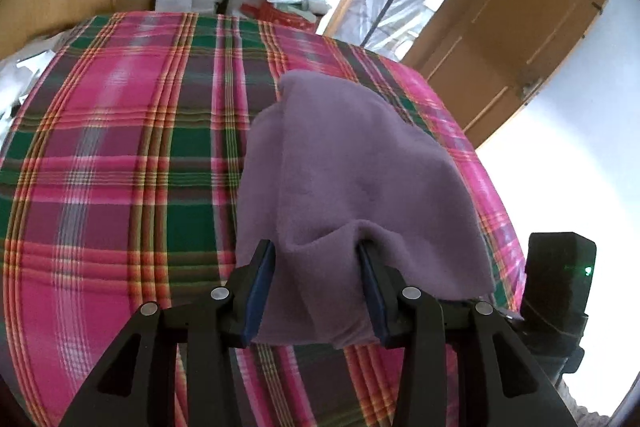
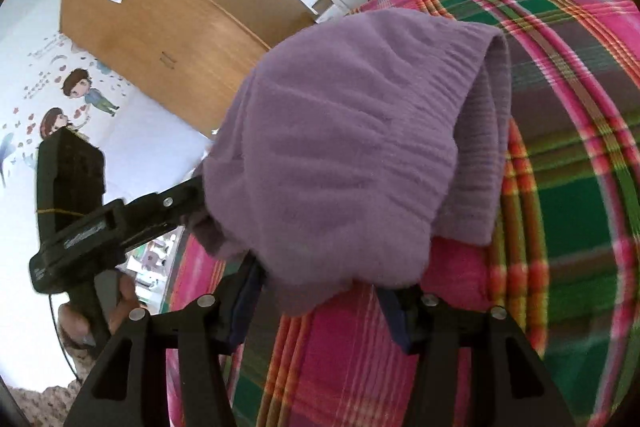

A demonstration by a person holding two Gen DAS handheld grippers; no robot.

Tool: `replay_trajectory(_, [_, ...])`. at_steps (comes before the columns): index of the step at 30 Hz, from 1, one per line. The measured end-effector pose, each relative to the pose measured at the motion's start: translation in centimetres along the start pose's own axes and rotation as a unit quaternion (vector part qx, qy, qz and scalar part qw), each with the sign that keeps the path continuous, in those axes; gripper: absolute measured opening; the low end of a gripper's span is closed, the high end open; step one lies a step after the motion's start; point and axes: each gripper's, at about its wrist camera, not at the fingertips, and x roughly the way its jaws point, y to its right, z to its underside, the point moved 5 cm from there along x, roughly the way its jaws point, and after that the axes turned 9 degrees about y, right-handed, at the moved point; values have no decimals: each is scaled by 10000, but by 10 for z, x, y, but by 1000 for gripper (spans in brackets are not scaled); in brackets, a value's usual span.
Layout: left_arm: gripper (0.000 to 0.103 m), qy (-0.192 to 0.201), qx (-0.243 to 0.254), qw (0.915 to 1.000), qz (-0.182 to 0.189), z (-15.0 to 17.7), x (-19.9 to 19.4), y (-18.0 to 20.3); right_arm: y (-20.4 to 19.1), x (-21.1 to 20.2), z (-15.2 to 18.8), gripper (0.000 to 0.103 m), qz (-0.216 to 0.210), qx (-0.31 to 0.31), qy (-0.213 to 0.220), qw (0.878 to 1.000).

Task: Fold clothes

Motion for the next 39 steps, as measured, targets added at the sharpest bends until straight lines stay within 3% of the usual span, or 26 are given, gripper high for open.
replay_trajectory(4, [44,-156,-75,9998,-17,-3,9,-2,-6,12,-6,53,67,-211,38,9997])
replay_trajectory(8, [44,-256,-195,9994,101,-2,15,-2,-8,15,-8,30,190,-346,67,9992])
replay_trajectory(10, [35,-260,-215,9993,182,-4,16,0,-14,9,-12,23,290,-572,227,9977])
replay_trajectory(14, [25,-139,-333,9985,408,-10,10,13,-29,-10,-22,19,512,-1112,662,9903])
replay_trajectory(19, [22,118,-345,9957,850,-22,-1,43,-42,-45,-43,18,773,-1522,1205,9779])
replay_trajectory(23, [22,328,-389,9912,1223,-31,-9,70,-50,-86,-53,18,1304,-2331,1580,9506])
replay_trajectory(29, [22,623,-582,9804,1776,-51,-24,98,-86,-120,-78,18,1924,-3437,2092,8950])
replay_trajectory(34, [22,1091,-453,9758,1842,-65,-55,107,-122,-126,-92,18,2101,-4184,2486,8479])
replay_trajectory(36, [22,1159,-545,9771,1702,-64,-61,96,-131,-115,-89,18,1987,-4319,2446,8451])
replay_trajectory(39, [22,1095,-739,9808,1437,-55,-62,71,-131,-92,-80,18,1633,-4200,2175,8658])
